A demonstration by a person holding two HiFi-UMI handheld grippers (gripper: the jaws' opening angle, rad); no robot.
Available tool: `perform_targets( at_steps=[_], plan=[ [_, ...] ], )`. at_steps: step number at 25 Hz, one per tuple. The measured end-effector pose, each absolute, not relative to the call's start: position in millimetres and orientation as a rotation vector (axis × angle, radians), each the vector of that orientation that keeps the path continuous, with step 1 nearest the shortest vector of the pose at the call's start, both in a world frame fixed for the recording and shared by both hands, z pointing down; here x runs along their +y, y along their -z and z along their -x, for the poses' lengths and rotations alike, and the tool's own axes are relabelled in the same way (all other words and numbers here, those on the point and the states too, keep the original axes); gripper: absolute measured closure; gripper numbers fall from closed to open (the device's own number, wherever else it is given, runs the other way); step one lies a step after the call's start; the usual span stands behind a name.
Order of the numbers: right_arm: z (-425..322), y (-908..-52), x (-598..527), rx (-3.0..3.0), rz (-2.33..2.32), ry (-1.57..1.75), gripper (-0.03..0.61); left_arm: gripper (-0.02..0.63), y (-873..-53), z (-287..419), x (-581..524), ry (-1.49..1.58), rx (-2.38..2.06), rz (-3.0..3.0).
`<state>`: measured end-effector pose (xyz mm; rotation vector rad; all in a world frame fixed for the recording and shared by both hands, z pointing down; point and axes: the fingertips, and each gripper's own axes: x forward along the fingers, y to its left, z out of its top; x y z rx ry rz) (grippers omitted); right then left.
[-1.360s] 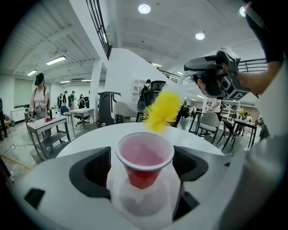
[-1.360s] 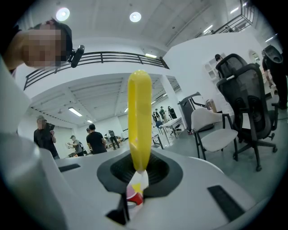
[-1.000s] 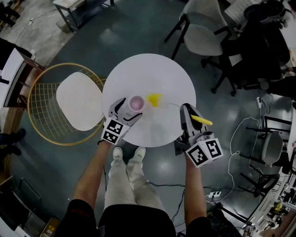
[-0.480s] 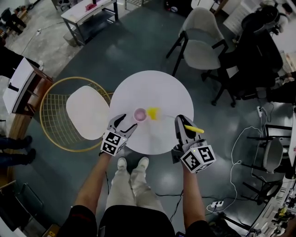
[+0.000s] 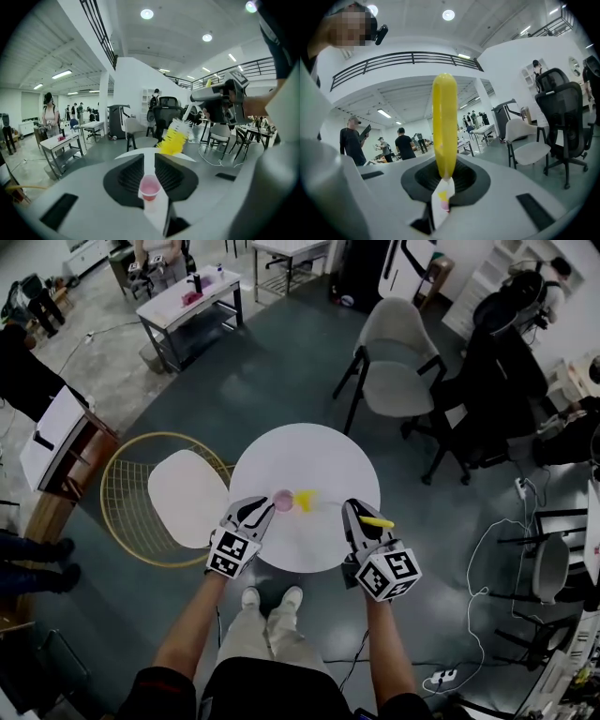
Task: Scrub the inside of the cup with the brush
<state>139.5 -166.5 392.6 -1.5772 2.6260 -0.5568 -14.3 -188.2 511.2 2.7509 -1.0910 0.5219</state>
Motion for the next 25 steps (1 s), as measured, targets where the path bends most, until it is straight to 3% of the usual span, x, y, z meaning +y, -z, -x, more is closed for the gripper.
perform_targets(
  at_steps=[2, 6, 25],
  plan=[
    [-142, -381, -168, 2.635, 1.568, 0.542, 0.534, 0.567, -487, 11, -187, -0.503, -1.11, -2.755],
    [-144, -358, -166, 2.647, 1.545, 0.505, 0.534, 0.597, -442, 7, -177, -0.435, -1.131, -2.751],
    [-127, -297, -130, 2.729, 1.412, 0.359, 0.534, 0.6, -301, 3, -127, -0.235, -1.261, -2.867]
  ],
)
